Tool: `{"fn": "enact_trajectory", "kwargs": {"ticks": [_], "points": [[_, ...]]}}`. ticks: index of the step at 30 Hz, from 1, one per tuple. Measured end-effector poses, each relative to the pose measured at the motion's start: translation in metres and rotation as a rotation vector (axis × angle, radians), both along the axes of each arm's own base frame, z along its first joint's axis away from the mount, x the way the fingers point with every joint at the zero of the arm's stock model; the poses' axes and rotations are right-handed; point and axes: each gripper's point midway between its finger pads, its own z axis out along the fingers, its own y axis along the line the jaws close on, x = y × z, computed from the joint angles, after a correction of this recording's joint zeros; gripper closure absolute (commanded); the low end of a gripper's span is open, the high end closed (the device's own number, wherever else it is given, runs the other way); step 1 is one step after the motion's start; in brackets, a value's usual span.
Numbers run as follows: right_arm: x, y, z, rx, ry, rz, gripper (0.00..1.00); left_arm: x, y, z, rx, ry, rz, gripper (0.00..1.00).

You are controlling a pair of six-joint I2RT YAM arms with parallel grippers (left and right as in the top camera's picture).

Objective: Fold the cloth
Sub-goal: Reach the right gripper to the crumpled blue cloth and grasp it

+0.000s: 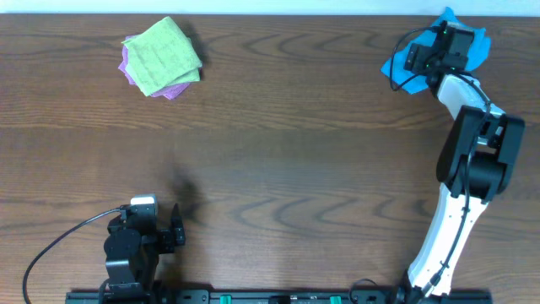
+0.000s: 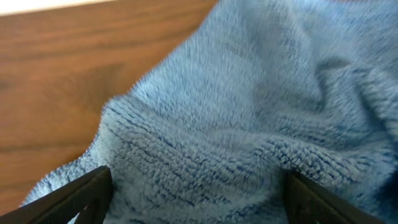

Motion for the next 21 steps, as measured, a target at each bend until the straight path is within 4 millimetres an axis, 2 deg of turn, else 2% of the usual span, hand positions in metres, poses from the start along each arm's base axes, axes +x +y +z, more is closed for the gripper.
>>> {"fn": "enact_trajectory", "kwargs": {"ticks": [2, 6, 10, 14, 17, 19, 21], "points": [[0.0, 0.0, -0.006, -0.002, 0.008, 0.001, 0.24, 0.0, 0.0, 0.0, 0.0, 0.0, 0.0, 0.05], [0.0, -0.002, -0.005, -0.009, 0.006, -0.002, 0.66, 0.0, 0.0, 0.0, 0.0, 0.0, 0.0, 0.05], [0.0, -0.001, -0.005, -0.001, 0.006, -0.004, 0.99, 0.0, 0.0, 0.0, 0.0, 0.0, 0.0, 0.05], [-0.003, 0.005, -0.003, 0.002, 0.028, 0.009, 0.99, 0.0, 0.0, 0.0, 0.0, 0.0, 0.0, 0.05], [-0.009, 0.022, 0.004, 0.002, 0.07, 0.044, 0.99, 0.0, 0.0, 0.0, 0.0, 0.0, 0.0, 0.05], [-0.014, 0.036, 0.014, 0.003, 0.097, 0.07, 0.99, 0.0, 0.0, 0.0, 0.0, 0.0, 0.001, 0.05], [-0.023, 0.051, 0.037, 0.001, 0.119, 0.101, 0.99, 0.0, 0.0, 0.0, 0.0, -0.001, 0.0, 0.05]]}}
